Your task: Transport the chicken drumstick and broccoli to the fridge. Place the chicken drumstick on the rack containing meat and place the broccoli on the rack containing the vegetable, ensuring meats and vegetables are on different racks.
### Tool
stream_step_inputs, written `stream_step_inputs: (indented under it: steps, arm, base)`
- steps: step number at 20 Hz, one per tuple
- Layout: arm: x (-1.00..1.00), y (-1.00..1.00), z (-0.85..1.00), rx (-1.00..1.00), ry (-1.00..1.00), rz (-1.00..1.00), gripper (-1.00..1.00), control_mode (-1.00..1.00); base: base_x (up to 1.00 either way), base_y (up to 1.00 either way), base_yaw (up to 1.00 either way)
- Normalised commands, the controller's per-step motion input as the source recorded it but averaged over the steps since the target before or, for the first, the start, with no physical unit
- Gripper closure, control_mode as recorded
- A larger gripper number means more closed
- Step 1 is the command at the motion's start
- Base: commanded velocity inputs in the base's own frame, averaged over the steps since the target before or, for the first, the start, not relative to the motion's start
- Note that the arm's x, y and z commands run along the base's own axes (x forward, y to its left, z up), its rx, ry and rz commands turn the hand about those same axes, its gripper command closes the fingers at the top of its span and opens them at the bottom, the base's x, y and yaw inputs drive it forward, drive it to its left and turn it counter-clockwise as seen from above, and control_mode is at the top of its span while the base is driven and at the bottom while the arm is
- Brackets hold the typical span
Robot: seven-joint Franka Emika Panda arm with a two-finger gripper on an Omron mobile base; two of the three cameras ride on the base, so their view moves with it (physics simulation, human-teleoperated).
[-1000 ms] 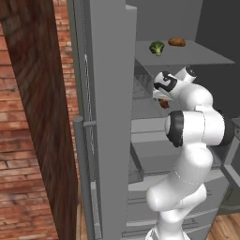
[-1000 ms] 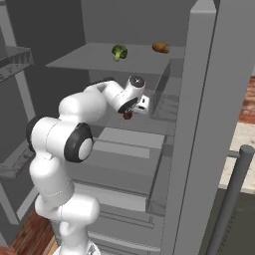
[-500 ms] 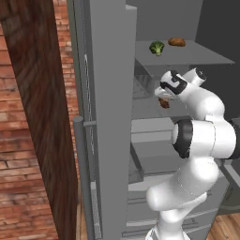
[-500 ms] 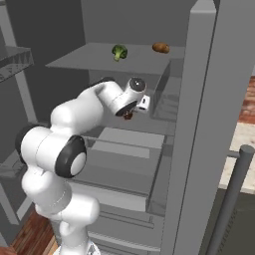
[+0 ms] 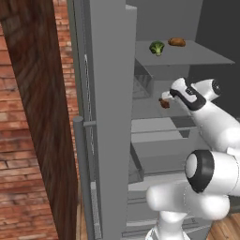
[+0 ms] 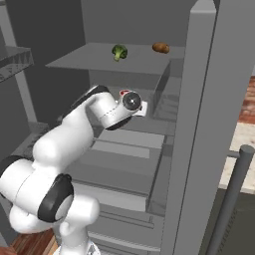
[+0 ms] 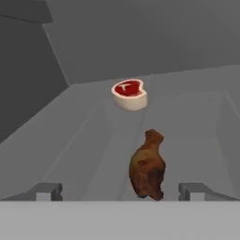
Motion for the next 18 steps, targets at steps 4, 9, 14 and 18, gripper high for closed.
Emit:
stream_step_inputs:
  steps: [4,9,14,18]
  arm:
    - [-0.80,0.00,1.00,0.00,0.13,0.00,-1.00,-1.00]
    - [-0.97,0.01,0.88,-0.04,0.21,0.00,-1.00,-1.00]
    - [-1.00,0.00,0.48,-0.09,0.08,0.01,-1.00,-1.00]
    - [-1.00,0.16,-0.09,-0.17,-0.01,0.09,-1.00,-1.00]
  base:
    - [0.00,0.00,0.00]
    - [0.00,0.00,0.00]
    - [0.00,0.00,0.00]
    - [0.00,0.00,0.00]
